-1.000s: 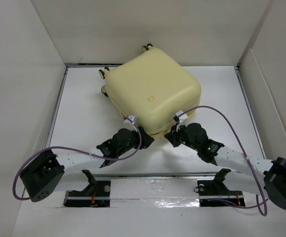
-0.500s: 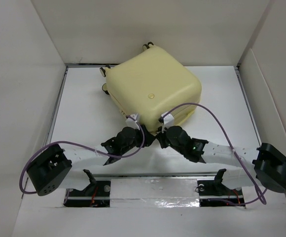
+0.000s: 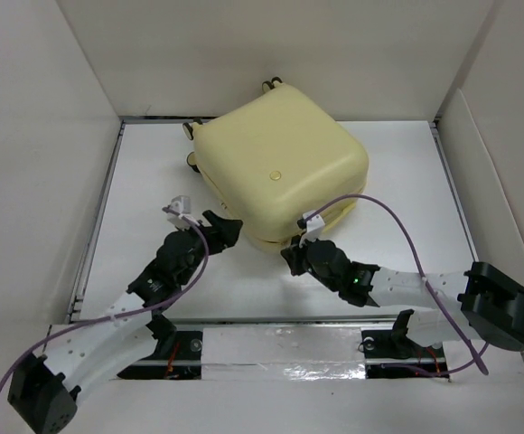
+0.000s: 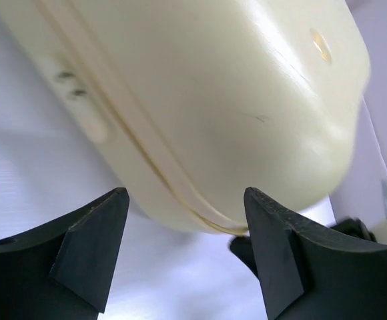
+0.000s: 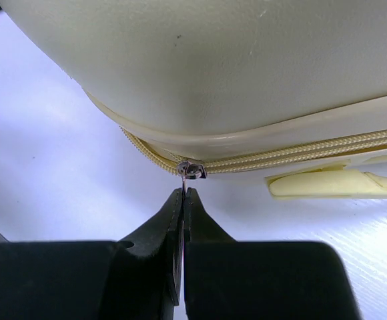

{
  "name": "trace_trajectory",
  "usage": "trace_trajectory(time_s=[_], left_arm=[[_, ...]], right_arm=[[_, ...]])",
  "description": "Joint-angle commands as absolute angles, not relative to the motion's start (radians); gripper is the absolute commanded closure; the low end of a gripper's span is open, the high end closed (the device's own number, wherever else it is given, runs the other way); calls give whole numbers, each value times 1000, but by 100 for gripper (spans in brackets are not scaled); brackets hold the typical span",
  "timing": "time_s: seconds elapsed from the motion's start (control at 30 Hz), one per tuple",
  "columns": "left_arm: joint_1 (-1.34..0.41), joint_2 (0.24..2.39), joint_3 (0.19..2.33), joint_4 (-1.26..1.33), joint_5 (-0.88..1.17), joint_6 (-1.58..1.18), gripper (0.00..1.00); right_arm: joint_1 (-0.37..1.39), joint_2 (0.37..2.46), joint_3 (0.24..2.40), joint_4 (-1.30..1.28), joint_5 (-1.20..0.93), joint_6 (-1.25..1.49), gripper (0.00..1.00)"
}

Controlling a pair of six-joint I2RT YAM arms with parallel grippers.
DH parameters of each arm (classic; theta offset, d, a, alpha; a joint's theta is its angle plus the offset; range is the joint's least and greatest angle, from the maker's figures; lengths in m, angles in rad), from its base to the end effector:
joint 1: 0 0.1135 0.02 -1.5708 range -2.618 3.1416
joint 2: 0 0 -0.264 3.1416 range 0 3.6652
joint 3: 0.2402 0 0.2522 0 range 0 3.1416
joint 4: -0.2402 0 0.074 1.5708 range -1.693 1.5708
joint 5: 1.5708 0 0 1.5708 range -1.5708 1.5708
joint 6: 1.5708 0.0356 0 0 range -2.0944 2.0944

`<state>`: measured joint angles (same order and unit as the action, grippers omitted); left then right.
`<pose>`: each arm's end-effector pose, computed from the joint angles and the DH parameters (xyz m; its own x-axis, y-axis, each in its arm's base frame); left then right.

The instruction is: Pack the luggage

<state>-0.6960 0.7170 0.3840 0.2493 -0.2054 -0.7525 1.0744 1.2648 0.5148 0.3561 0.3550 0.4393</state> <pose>0.1432 -0.1102 0.2545 -0.3692 -0.5634 -0.7391 0.3005 0.6802 -0.6686 0.1346 0.2225 0.2010 -0.4511 0.0045 -0.8925 -0.5301 0.8031 0.2720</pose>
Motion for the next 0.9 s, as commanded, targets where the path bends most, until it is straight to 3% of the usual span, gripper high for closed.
trace_trajectory(time_s=[0.0,0.07,0.37,0.63,0.87], left_arm=[[-558,649,334,100,-227,-761,35],[-493,643,305,112,-166,-761,39],[-218,793,255,375,72,-776,39],[-218,889,267,564,57,-811,39],[-209,1069,425,701,-21,-877,36]], right_arm=[[1118,1259,515,443,242,454,100],[1118,1262,517,448,226,449,100],[1118,1264,534,423,210,411,100],[1118,1252,526,403,213,400,100],[1118,1189,497,373,206,411,100]])
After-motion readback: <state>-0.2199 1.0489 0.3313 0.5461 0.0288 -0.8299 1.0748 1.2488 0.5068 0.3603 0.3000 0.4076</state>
